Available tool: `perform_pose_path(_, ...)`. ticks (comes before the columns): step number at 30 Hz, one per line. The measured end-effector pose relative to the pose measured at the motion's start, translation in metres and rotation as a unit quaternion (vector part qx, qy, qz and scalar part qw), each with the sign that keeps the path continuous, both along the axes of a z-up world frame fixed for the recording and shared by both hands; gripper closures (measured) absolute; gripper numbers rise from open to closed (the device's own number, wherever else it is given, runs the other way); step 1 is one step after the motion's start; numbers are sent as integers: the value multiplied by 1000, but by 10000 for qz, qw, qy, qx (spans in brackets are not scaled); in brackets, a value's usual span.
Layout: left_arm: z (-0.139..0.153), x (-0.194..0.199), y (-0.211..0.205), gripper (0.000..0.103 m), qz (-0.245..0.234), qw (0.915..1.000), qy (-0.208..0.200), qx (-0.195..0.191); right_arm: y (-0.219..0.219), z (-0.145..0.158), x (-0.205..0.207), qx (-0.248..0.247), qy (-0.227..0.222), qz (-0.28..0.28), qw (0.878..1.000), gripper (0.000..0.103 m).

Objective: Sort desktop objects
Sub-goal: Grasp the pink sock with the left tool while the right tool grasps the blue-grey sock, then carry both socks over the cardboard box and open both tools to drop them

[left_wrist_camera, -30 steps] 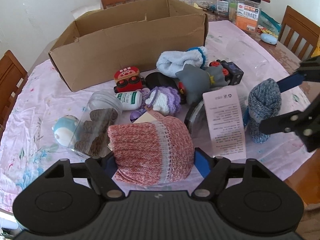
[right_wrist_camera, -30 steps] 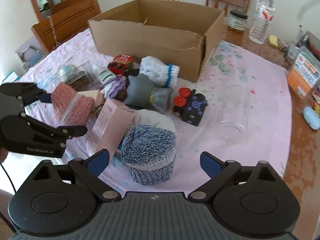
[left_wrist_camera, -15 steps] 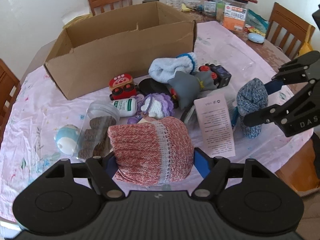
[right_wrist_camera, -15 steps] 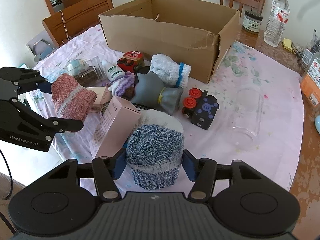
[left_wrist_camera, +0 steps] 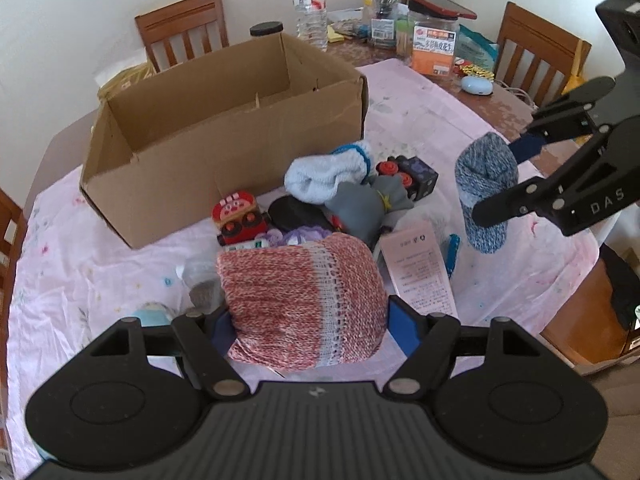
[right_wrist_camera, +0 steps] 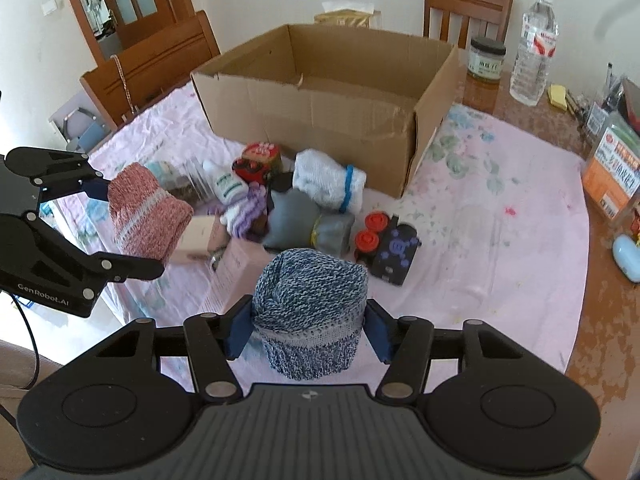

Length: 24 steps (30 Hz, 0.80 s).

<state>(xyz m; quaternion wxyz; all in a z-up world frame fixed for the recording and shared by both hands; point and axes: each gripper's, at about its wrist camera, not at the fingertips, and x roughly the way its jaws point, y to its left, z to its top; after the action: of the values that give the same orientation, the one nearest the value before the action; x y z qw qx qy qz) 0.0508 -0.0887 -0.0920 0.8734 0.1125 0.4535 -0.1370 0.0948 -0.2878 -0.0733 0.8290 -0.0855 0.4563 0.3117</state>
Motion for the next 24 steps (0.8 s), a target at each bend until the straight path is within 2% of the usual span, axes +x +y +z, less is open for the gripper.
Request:
perform_pose_path(12, 20, 19, 13, 28, -334, 9992, -232, 29, 26, 25, 9, -152, -315, 230, 9991, 40)
perform_pose_path(24, 36, 53, 29, 28, -354, 9983, -463, 37, 52, 46, 29, -251, -613, 331, 9973, 40)
